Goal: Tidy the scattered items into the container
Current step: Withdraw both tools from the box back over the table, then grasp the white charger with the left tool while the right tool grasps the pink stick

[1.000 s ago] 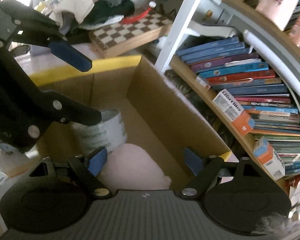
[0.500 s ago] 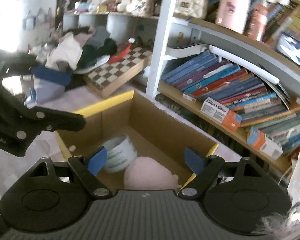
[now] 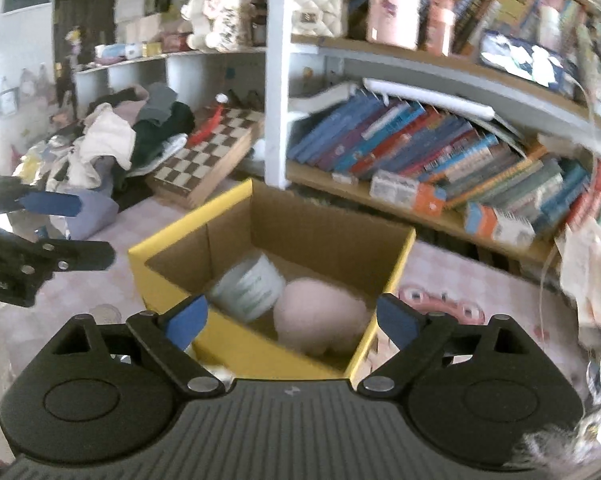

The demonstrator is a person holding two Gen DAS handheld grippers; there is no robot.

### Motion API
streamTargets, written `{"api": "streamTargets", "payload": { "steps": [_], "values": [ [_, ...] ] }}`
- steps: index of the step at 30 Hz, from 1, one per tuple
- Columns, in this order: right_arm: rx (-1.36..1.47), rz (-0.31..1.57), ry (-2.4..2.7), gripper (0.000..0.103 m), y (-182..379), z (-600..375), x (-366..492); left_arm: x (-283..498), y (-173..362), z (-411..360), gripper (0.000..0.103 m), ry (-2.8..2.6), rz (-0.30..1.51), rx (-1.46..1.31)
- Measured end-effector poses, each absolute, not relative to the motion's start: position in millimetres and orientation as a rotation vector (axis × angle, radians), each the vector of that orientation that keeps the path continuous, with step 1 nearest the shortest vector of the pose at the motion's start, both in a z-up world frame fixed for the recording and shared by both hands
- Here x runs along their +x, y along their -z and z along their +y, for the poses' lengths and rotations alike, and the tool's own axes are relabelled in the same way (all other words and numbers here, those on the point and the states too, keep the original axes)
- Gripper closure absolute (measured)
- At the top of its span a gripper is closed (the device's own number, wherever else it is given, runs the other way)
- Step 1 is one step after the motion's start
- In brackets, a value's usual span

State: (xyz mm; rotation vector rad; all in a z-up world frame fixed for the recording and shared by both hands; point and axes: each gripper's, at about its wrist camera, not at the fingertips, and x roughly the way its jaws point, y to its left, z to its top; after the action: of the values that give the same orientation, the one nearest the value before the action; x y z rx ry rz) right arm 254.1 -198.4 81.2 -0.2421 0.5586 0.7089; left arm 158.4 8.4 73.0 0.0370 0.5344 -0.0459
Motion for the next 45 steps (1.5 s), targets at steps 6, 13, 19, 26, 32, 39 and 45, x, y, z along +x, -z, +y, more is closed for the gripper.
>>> {"api": "streamTargets", "payload": {
  "steps": [6,13,19,26,32,39,45],
  "values": [
    [-0.239,0.610,-0.615,0.010,-63.2,-204.5,217.4,130.1,-58.6,19.2,0.013,0.030,0.569,0.007],
    [-0.215,0.660,-0.486,0.008,-38.7,-218.9,175.5,98.1,-37.4,33.3,0.013,-0.022,0.625,-0.054],
    [-0.198,0.728,-0.409,0.007,-13.7,-228.0,146.6,79.6,-20.6,39.1,0.013,-0.039,0.682,-0.075],
    [-0.185,0.784,-0.367,0.007,10.4,-226.6,124.7,64.2,-2.5,33.3,0.013,-0.019,0.728,-0.055],
    [-0.216,0.826,-0.381,0.007,26.2,-216.2,111.1,58.7,9.6,16.8,0.013,0.049,0.762,0.003],
    [-0.220,0.845,-0.375,0.007,30.3,-215.5,105.1,60.2,16.5,8.8,0.013,0.079,0.783,0.026],
    [-0.217,0.858,-0.361,0.007,32.3,-217.2,108.9,65.6,19.3,6.7,0.013,0.078,0.790,0.031]
  ]
}}
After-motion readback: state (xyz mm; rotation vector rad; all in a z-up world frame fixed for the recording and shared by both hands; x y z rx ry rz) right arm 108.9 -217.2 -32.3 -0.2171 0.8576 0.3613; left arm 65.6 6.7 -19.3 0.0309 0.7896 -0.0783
